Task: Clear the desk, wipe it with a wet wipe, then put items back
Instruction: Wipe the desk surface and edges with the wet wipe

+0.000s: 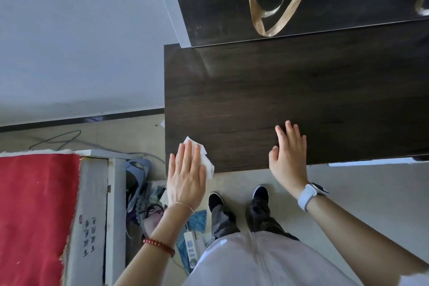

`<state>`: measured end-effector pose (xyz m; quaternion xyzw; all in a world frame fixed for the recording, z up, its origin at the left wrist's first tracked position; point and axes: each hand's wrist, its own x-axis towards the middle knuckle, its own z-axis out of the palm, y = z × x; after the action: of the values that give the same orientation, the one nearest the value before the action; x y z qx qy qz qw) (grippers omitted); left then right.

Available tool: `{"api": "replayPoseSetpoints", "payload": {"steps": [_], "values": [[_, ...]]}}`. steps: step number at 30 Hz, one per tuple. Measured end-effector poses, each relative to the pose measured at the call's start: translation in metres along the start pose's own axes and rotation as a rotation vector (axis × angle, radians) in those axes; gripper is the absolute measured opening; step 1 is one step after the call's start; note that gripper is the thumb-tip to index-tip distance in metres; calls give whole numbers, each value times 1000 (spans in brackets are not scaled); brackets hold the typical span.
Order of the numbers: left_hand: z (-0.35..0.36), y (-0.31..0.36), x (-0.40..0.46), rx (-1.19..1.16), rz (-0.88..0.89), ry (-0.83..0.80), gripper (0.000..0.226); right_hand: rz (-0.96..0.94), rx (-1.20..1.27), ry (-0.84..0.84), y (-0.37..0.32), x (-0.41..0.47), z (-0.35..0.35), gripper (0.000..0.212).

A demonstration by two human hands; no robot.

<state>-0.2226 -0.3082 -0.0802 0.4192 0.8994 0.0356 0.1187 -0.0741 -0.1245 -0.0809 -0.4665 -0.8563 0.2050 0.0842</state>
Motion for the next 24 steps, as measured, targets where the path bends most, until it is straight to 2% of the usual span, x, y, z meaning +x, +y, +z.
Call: {"api": "replayPoseSetpoints", "payload": {"steps": [2, 5, 7, 12, 14, 17, 19, 22, 24], "values": [[-9, -14, 32, 24, -57, -21, 57, -5, -8, -2, 1, 0, 0, 50], [-28, -31, 96, -52, -185, -27, 52, -18, -39, -5, 2, -1, 0, 49], [-31, -26, 109, -110, -212, -24, 50, -17, -52, -3, 1, -1, 0, 48], [-12, -15, 19, -124, -176, -39, 57, -7, -51, 19, 0, -1, 1, 47], [-6, -15, -18, -121, -225, -51, 57, -2, -52, 20, 0, -2, 2, 51], [-1, -2, -25, -117, -292, -57, 56, -7, -46, 7, 1, -2, 2, 53], [1, 15, -14, -68, -241, -57, 59, -29, -7, -14, 5, 0, -2, 51], [7, 60, 7, 15, -42, -46, 56, -77, 61, -15, 23, 1, -13, 48], [10, 99, 24, 32, 103, -56, 53, -33, 18, 32, 45, 2, -23, 44]]}}
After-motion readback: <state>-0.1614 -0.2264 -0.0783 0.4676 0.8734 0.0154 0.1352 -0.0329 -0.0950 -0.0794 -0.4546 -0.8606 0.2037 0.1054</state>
